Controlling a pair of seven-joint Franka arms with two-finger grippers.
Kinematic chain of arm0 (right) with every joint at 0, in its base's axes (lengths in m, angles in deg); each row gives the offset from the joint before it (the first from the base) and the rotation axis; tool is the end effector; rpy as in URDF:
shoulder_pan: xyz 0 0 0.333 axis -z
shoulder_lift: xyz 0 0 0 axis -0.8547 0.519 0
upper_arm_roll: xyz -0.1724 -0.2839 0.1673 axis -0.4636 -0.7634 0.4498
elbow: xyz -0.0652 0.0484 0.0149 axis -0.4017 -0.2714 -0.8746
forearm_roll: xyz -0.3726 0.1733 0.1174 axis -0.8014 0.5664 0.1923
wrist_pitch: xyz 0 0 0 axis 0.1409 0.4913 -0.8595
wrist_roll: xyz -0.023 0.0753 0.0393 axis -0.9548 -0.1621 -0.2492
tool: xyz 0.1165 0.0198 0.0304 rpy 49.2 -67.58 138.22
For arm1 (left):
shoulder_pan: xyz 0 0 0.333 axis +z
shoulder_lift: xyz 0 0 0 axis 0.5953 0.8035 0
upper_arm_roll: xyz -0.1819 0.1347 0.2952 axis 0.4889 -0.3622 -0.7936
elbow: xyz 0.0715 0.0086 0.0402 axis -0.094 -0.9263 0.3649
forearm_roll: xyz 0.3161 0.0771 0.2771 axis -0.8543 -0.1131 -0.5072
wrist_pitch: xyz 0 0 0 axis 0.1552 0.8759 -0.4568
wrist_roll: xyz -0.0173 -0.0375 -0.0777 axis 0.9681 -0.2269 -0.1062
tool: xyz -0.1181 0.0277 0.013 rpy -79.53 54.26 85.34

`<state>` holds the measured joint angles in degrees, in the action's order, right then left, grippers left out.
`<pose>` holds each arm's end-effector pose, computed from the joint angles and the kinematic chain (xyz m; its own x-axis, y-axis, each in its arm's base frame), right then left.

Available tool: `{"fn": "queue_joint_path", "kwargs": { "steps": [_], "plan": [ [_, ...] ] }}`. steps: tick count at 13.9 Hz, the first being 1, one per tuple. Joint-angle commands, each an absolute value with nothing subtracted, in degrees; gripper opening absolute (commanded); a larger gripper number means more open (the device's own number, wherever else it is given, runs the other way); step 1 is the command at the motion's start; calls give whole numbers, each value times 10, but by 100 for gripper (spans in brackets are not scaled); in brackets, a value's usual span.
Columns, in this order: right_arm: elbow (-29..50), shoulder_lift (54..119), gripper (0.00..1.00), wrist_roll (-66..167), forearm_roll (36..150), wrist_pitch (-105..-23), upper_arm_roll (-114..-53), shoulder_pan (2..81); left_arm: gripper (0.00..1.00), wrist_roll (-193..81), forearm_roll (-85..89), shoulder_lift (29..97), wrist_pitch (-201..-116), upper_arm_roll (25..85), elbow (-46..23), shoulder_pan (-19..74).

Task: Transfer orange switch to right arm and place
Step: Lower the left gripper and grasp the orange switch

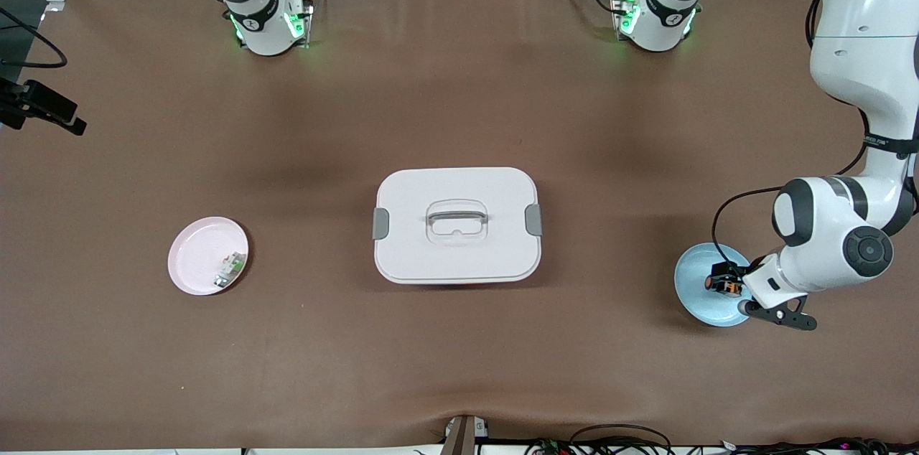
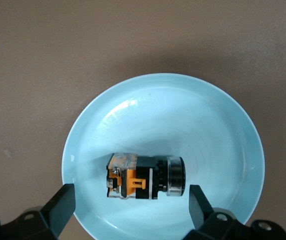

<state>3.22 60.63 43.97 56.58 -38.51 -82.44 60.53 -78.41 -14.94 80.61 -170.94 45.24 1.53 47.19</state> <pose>0.5699 -0.0586 0.6763 0.9921 -0.1247 0.0115 -0.1245 -0.9921 -0.0168 0.7735 0.0553 0.2222 0.9595 -0.2817 -0.0063 -0.2817 -0.9595 -0.0057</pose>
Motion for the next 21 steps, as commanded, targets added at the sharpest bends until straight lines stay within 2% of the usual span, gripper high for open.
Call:
{"fn": "queue_joint_path", "kwargs": {
  "steps": [1,13,18,21],
  "plan": [
    [19,612,100,441,560,-382,-821,608,100,-799,-136,816,-1720,454,22,474],
    [19,613,100,441,560,-382,-821,608,99,-806,-123,837,-1734,455,22,474],
    [19,613,100,441,560,-382,-820,608,77,-806,-113,839,-1734,455,20,473],
    [19,613,100,441,560,-382,-821,608,50,-807,-113,836,-1734,455,20,473]
  ]
}}
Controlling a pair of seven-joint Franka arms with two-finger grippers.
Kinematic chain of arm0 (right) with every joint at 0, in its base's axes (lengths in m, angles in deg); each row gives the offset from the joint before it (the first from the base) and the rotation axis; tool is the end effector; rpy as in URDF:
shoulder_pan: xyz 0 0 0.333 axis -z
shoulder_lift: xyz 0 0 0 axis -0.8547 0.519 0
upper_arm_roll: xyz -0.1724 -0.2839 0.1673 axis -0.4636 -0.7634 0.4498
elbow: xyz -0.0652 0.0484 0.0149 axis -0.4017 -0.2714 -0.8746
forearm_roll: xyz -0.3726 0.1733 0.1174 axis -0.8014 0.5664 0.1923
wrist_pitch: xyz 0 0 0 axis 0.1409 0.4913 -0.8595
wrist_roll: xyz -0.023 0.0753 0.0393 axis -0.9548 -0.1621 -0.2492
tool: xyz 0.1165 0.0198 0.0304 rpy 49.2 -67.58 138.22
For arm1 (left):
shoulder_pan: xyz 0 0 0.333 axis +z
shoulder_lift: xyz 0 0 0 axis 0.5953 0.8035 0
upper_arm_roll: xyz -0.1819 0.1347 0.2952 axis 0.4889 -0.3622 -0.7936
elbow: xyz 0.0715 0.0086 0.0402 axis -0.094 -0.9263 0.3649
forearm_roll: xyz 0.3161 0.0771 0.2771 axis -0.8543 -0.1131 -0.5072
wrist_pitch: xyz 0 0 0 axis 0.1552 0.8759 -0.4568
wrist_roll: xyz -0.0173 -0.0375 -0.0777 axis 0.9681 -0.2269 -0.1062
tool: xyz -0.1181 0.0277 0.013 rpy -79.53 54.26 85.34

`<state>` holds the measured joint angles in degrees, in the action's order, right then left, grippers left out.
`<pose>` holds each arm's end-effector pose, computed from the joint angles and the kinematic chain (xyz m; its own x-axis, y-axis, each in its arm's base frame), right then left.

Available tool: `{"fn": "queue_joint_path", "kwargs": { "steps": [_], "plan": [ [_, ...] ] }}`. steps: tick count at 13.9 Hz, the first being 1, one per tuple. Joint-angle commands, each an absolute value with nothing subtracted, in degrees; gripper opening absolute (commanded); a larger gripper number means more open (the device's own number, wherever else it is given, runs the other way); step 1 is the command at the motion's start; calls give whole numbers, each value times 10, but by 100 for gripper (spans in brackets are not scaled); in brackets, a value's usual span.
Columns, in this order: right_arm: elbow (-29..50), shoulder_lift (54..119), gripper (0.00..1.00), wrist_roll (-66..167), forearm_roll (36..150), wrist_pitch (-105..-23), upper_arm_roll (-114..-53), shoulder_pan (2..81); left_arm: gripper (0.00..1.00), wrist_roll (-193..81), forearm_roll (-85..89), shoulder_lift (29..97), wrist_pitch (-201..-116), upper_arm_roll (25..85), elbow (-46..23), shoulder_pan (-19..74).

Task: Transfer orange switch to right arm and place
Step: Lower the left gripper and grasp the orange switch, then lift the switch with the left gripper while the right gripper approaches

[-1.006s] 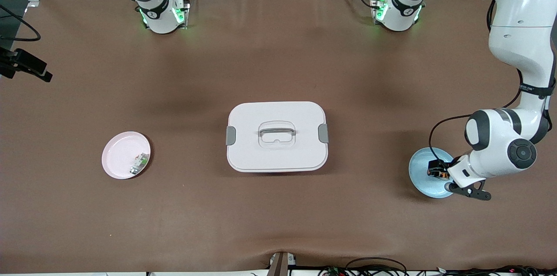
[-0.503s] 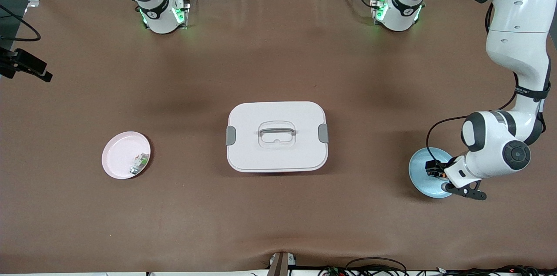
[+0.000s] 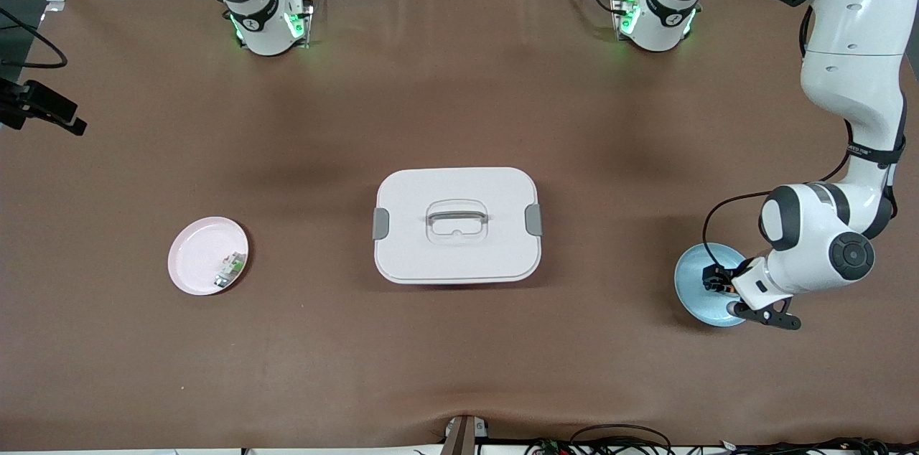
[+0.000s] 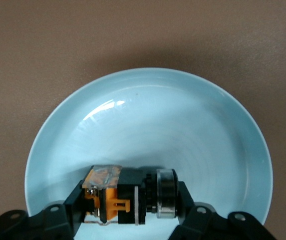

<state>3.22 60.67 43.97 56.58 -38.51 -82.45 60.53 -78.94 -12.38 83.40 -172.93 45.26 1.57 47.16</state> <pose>0.5701 -0.0587 0.6759 0.9921 -0.1249 0.0108 -0.1247 -0.9921 -0.0167 0.7720 0.0520 0.1881 0.9648 -0.2629 -0.0067 -0.2625 -0.9642 0.0389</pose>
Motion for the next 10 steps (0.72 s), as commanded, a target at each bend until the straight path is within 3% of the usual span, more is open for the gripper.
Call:
{"fn": "queue_joint_path", "kwargs": {
  "steps": [1,3,4,10],
  "plan": [
    [19,613,100,441,560,-382,-820,609,38,-807,-113,834,-1733,454,20,473],
    [19,613,100,441,560,-382,-821,610,13,-808,-113,829,-1727,455,20,474],
    [19,613,100,441,560,-382,-821,610,5,-808,-112,818,-1717,456,20,475],
    [19,613,100,441,560,-382,-820,608,4,-802,-68,729,-1592,472,24,472]
  ]
}}
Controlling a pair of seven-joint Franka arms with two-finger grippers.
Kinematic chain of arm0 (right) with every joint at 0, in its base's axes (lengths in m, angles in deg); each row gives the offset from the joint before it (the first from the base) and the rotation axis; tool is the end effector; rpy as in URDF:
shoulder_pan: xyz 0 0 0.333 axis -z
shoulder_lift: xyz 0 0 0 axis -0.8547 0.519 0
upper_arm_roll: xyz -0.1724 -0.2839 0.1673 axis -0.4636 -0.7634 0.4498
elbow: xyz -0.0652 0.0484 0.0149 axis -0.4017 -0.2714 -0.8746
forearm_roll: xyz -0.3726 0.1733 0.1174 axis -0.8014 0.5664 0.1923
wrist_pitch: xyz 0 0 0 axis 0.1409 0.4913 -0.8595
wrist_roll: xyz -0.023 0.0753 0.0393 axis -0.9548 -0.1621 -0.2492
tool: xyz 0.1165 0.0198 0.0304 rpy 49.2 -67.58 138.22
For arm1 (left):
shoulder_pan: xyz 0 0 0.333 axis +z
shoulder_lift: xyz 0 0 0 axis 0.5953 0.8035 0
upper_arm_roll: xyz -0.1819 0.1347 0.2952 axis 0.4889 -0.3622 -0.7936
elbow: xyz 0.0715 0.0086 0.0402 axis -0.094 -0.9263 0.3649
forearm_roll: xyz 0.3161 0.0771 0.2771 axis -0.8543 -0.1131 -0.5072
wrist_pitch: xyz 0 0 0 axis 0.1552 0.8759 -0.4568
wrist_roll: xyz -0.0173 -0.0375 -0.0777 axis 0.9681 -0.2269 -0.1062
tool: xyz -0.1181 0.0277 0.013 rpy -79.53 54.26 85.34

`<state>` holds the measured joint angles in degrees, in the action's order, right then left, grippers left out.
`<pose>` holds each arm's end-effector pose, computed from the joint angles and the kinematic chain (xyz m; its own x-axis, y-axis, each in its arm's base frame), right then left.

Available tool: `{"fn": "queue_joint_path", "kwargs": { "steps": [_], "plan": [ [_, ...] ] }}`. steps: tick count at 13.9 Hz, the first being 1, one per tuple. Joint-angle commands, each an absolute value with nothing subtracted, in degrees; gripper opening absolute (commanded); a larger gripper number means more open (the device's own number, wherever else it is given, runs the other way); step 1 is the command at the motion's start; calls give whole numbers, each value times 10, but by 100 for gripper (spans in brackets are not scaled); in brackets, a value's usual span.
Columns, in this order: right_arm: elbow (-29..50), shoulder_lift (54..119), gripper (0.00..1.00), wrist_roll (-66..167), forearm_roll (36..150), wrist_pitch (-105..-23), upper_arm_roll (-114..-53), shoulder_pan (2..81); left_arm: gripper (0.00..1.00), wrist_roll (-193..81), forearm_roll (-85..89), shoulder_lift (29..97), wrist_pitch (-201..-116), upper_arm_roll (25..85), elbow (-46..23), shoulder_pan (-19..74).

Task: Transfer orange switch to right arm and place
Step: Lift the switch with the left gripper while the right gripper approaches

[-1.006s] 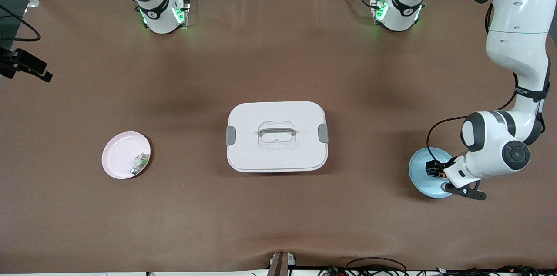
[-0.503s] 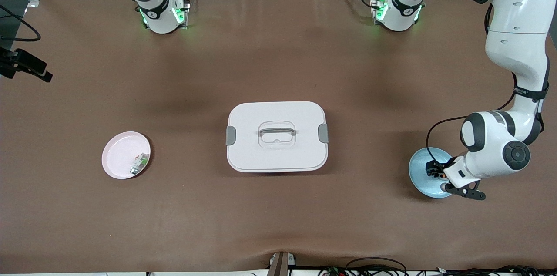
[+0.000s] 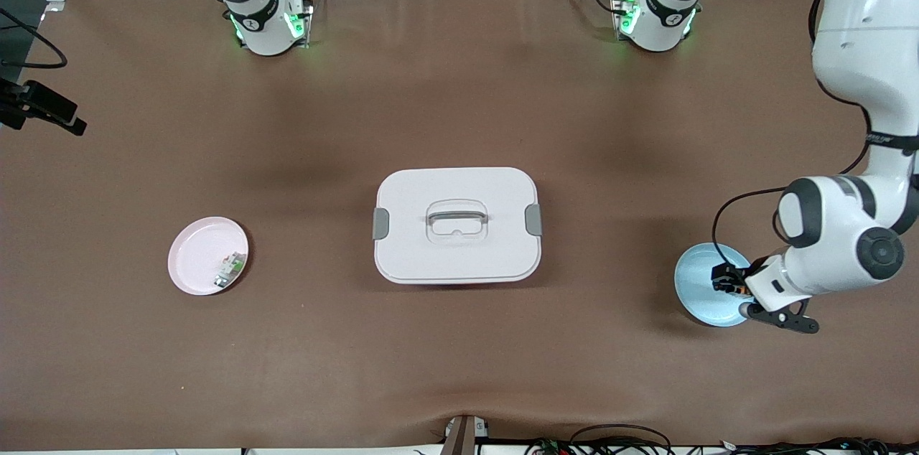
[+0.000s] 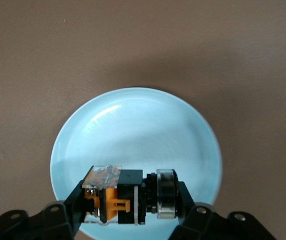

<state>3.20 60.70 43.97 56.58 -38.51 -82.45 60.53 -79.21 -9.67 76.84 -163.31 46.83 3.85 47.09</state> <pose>0.5703 -0.0587 0.6757 0.9921 -0.1249 0.0106 -0.1247 -0.9921 -0.0167 0.7760 0.0352 0.2824 0.9643 -0.2648 -0.0095 -0.2633 -0.9617 0.0766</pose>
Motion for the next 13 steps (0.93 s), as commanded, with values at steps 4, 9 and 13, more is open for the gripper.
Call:
{"fn": "queue_joint_path", "kwargs": {
  "steps": [4,9,13],
  "plan": [
    [19,613,100,441,560,-382,-820,608,4,-789,-52,685,-1531,484,25,470],
    [19,624,100,441,559,-384,-819,601,4,-732,-26,641,-1468,513,26,472],
    [19,636,100,438,555,-391,-819,585,4,-663,22,610,-1434,546,26,470]
  ]
}}
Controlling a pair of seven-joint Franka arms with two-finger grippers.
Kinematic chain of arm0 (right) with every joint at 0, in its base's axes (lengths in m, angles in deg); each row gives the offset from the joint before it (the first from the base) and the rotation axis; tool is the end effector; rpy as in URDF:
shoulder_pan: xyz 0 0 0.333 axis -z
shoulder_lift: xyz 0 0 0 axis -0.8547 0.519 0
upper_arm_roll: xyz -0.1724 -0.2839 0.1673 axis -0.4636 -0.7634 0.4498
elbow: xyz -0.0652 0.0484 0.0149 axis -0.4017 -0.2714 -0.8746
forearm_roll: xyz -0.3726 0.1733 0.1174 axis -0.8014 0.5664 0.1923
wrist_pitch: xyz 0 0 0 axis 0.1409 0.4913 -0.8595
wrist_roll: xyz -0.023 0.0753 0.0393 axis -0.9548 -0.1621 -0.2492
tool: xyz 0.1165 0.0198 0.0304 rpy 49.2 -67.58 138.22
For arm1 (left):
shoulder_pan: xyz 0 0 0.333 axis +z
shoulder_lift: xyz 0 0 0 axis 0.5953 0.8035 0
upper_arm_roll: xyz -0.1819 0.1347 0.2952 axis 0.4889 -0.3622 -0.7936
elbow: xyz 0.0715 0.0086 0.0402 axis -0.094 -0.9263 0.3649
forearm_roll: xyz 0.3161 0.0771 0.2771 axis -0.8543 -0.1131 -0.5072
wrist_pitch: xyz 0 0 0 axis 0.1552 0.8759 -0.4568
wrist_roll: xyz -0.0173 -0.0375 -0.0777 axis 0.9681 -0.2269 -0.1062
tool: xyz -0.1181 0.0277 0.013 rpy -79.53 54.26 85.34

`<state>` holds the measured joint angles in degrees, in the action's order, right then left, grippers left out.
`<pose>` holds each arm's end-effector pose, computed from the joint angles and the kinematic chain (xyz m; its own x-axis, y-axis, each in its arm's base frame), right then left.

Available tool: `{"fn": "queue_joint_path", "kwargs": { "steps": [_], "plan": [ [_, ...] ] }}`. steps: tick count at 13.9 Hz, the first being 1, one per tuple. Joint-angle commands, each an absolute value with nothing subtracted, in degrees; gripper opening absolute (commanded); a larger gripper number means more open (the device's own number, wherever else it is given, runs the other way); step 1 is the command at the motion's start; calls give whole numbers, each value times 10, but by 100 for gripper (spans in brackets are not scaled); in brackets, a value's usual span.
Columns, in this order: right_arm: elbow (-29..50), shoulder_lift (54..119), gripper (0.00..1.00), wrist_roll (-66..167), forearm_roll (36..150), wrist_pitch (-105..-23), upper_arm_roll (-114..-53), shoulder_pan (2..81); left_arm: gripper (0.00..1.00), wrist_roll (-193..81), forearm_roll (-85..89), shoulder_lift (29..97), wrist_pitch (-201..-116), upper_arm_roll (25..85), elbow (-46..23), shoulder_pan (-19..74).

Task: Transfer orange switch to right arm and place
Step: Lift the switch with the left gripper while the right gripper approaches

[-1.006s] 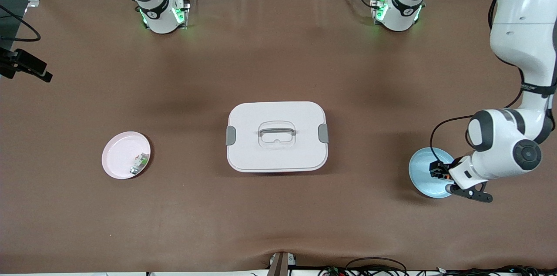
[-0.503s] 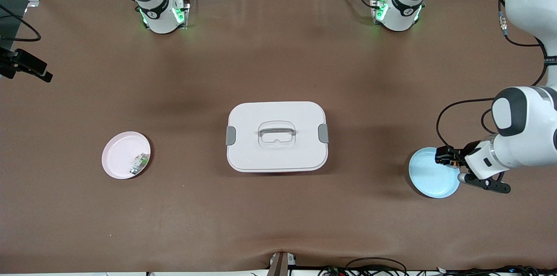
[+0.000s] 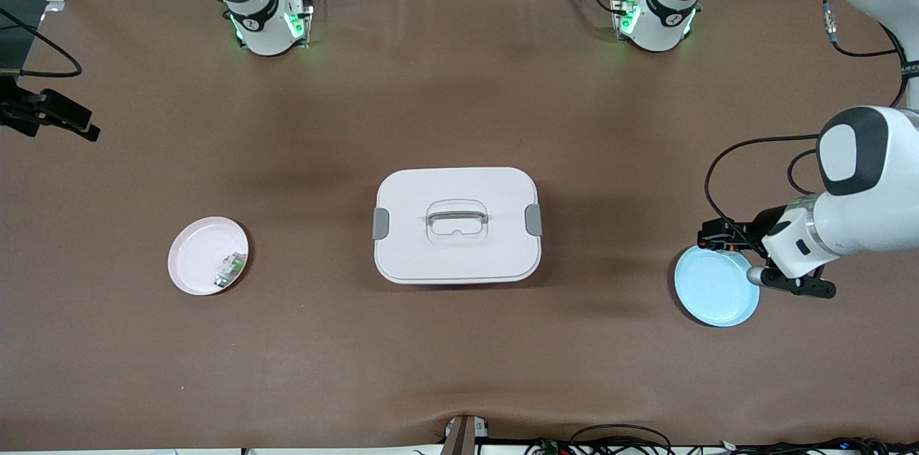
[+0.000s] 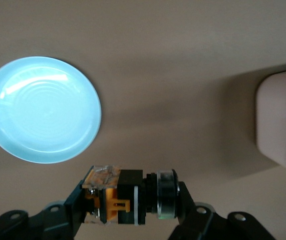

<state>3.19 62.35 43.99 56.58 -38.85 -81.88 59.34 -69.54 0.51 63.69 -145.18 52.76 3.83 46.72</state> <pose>0.5822 -0.0412 0.6597 0.9955 -0.0941 -0.0119 -0.0943 -0.9954 -0.0139 0.7280 -0.0530 0.4383 0.9812 -0.1719 -0.0874 -0.1449 -0.9564 0.2537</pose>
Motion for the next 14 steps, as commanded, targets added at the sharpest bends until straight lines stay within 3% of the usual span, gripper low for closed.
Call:
{"fn": "queue_joint_path", "kwargs": {
  "steps": [1,6,14],
  "plan": [
    [18,637,100,436,556,-398,-819,582,4,-640,23,604,-1424,561,26,470],
    [18,647,100,435,551,-428,-819,552,5,-476,24,589,-1405,643,27,471],
    [19,647,100,400,541,-391,-817,481,6,-211,80,595,-1405,730,32,461]
  ]
}}
